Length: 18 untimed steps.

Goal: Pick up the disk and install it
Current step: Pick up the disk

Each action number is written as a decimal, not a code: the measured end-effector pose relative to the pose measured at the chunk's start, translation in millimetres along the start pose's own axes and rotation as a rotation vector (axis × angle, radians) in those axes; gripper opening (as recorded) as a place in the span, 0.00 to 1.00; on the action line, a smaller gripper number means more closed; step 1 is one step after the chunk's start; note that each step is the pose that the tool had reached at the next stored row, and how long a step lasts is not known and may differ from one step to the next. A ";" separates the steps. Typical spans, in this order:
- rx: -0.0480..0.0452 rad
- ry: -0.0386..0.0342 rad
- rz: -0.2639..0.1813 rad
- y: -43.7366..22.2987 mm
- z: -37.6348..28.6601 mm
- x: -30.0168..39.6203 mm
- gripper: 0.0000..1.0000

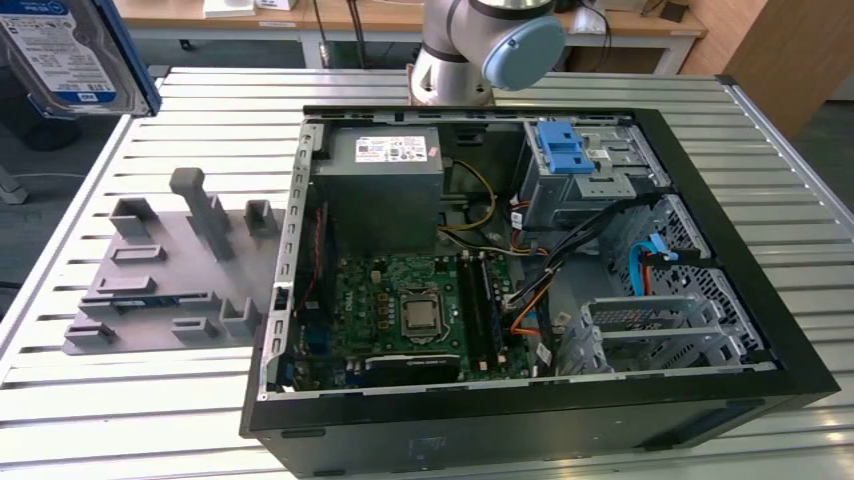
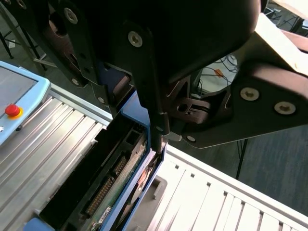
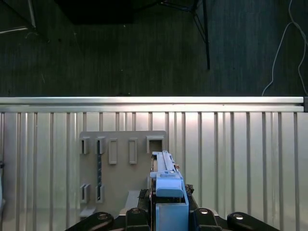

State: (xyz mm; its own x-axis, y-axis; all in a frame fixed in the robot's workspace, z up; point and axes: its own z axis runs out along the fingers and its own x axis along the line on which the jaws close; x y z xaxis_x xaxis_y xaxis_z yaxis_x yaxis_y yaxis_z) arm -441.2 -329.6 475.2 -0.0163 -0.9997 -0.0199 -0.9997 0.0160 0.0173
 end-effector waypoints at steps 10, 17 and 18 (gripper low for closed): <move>0.0000 0.0000 0.000 0.2 -15.6 -0.3 0.36; 0.0004 0.0000 0.000 0.5 -27.0 -0.6 0.36; 0.0003 0.0000 0.000 0.5 -27.7 -0.6 0.36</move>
State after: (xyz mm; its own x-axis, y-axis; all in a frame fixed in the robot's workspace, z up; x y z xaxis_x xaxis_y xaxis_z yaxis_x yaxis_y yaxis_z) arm -441.2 -329.6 502.9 -0.0163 -0.9997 -0.0199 -0.9997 0.0160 0.0169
